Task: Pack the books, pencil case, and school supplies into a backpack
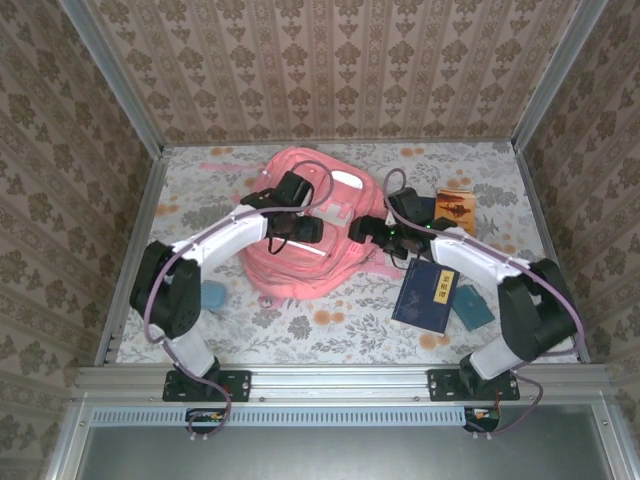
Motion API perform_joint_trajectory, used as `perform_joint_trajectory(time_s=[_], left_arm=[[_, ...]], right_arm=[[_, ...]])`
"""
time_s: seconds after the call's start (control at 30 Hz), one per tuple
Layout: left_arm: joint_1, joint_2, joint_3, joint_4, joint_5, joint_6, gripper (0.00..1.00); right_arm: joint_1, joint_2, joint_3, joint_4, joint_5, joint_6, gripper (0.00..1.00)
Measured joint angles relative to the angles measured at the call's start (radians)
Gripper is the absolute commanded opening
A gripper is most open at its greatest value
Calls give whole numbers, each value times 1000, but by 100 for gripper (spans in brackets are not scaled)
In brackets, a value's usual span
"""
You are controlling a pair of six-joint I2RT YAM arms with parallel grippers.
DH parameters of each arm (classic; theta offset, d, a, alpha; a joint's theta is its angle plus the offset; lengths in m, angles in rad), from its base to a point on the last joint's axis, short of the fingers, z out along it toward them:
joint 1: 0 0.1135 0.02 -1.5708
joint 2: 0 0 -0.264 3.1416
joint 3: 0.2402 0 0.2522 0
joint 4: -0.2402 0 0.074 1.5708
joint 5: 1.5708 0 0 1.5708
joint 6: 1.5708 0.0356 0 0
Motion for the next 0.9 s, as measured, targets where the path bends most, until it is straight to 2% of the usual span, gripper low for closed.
perform_joint_trajectory(time_s=[0.13, 0.37, 0.63, 0.9], left_arm=[[-85, -41, 0, -24, -42, 99, 67], [-173, 53, 18, -103, -111, 239, 52], [-206, 205, 90, -159, -187, 319, 51], [-215, 264, 144, -200, -255, 339, 48]], right_arm=[[-36, -76, -50, -14, 79, -36, 100], [-97, -124, -138, -53, 127, -53, 100], [-121, -140, -167, -51, 126, -46, 100], [-123, -140, -190, -45, 122, -40, 99]])
